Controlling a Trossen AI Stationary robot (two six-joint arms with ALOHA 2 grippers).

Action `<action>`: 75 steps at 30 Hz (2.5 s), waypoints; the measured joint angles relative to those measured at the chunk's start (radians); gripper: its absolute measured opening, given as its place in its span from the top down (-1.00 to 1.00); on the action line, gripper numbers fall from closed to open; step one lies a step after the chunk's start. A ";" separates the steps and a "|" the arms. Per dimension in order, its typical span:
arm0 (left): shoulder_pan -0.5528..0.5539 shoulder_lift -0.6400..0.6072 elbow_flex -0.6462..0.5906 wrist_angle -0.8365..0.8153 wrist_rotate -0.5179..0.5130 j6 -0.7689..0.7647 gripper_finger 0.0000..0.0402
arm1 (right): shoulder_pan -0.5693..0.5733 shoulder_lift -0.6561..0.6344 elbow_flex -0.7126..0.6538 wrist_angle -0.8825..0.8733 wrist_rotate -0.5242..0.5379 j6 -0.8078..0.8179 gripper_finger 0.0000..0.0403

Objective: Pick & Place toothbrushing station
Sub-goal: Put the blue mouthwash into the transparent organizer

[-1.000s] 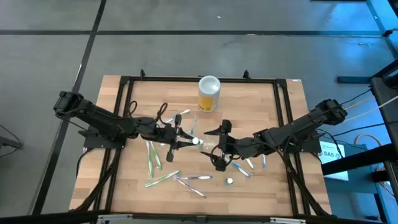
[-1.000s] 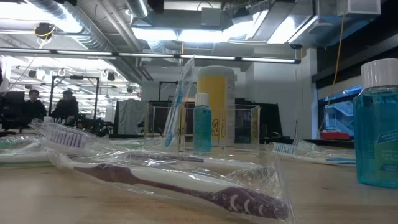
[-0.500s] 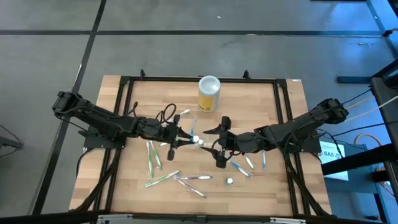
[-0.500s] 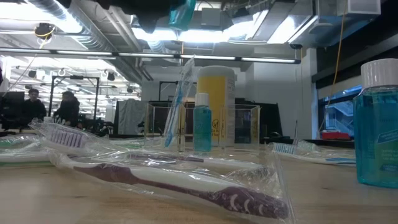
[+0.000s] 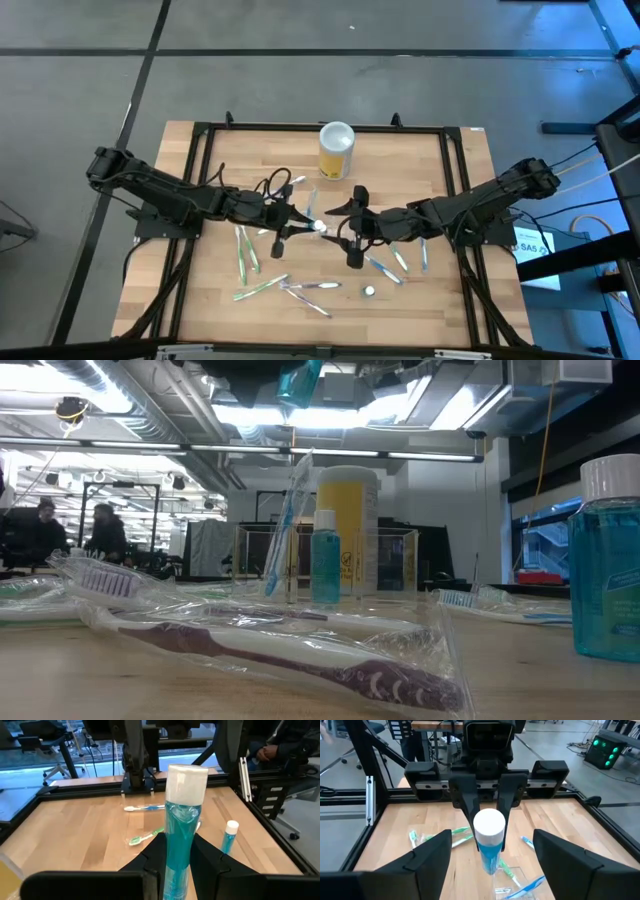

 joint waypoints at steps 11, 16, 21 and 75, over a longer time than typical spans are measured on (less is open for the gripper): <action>0.002 0.029 0.004 0.039 0.001 0.027 0.71 | -0.038 0.000 0.000 -0.014 -0.032 0.023 -0.45; 0.014 0.055 0.024 0.038 0.002 0.033 0.71 | -0.045 0.007 0.000 -0.016 -0.053 0.026 -0.38; 0.017 0.062 0.049 0.037 0.011 0.051 0.71 | -0.045 0.008 0.000 -0.021 -0.058 0.026 -0.33; 0.017 0.062 0.055 0.031 0.021 0.048 0.10 | -0.084 0.008 0.000 -0.019 -0.153 -0.049 0.55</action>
